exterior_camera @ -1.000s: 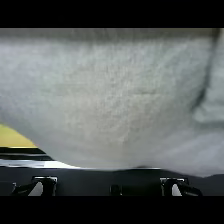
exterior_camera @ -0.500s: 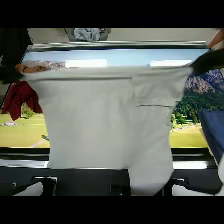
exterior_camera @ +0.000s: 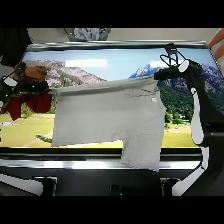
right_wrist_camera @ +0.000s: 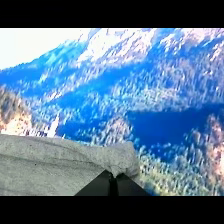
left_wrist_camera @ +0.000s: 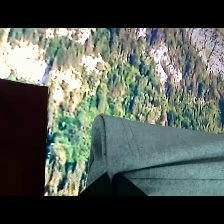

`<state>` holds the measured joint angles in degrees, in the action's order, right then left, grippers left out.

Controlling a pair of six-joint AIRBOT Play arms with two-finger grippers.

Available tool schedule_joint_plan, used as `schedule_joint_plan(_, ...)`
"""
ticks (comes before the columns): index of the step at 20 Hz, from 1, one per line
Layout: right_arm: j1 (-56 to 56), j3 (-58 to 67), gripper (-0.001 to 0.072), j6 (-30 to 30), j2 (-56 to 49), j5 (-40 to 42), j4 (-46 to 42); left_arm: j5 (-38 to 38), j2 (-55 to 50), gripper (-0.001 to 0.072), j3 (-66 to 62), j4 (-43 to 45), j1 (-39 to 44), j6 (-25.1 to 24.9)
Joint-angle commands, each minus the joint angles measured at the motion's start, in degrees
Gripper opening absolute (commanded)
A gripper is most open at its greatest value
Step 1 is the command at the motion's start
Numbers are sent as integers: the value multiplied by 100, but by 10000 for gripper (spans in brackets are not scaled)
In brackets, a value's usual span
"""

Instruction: Fold the shirts.

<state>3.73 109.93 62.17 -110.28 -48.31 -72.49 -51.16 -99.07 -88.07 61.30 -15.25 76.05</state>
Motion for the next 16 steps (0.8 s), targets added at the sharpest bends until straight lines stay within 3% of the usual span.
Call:
schedule_joint_plan(1, -28, 20, 43, -179, 72, -319, -162, -175, -15, 35, 9, -203, -17, -363)
schedule_joint_plan(4, -31, 15, 43, -284, 444, -2566, -739, -1996, 168, 35, 13, 391, -107, -356)
schedule_joint_plan(6, -35, -116, 43, -284, 420, -3681, -809, -2745, 109, 35, 142, 621, -103, -153)
schedule_joint_plan(16, -35, -789, 42, -280, 295, -3145, -898, -3198, 74, 35, 417, 542, -13, -39)
